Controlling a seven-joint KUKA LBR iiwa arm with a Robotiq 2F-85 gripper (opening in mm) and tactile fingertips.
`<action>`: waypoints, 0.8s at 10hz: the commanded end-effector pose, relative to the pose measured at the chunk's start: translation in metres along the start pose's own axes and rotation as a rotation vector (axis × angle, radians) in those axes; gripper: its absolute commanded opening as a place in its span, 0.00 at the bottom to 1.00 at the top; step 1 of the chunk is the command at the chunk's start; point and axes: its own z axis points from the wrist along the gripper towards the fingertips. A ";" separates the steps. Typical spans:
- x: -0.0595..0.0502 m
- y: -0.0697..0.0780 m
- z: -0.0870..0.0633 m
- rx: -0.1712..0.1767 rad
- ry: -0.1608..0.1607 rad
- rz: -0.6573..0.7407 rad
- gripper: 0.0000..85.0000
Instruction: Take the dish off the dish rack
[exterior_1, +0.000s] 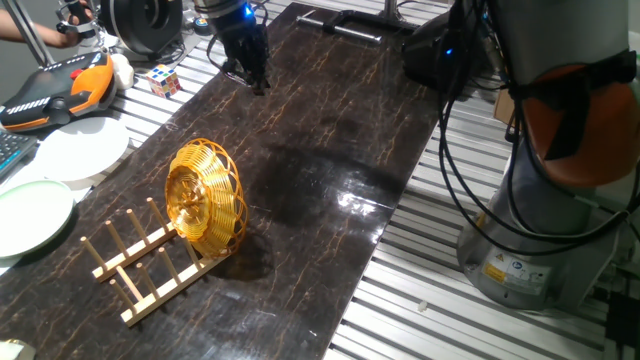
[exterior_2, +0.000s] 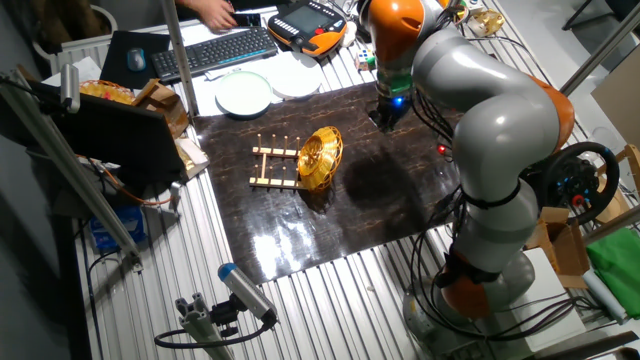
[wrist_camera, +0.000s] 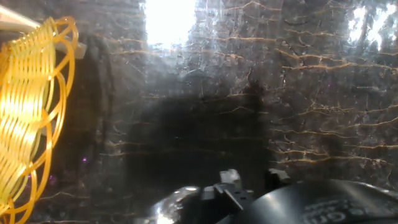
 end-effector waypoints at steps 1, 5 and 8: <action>0.000 0.000 0.000 0.000 -0.003 0.001 0.01; 0.000 0.000 0.000 0.001 -0.008 -0.005 0.01; 0.000 0.000 0.000 0.000 0.000 0.032 0.01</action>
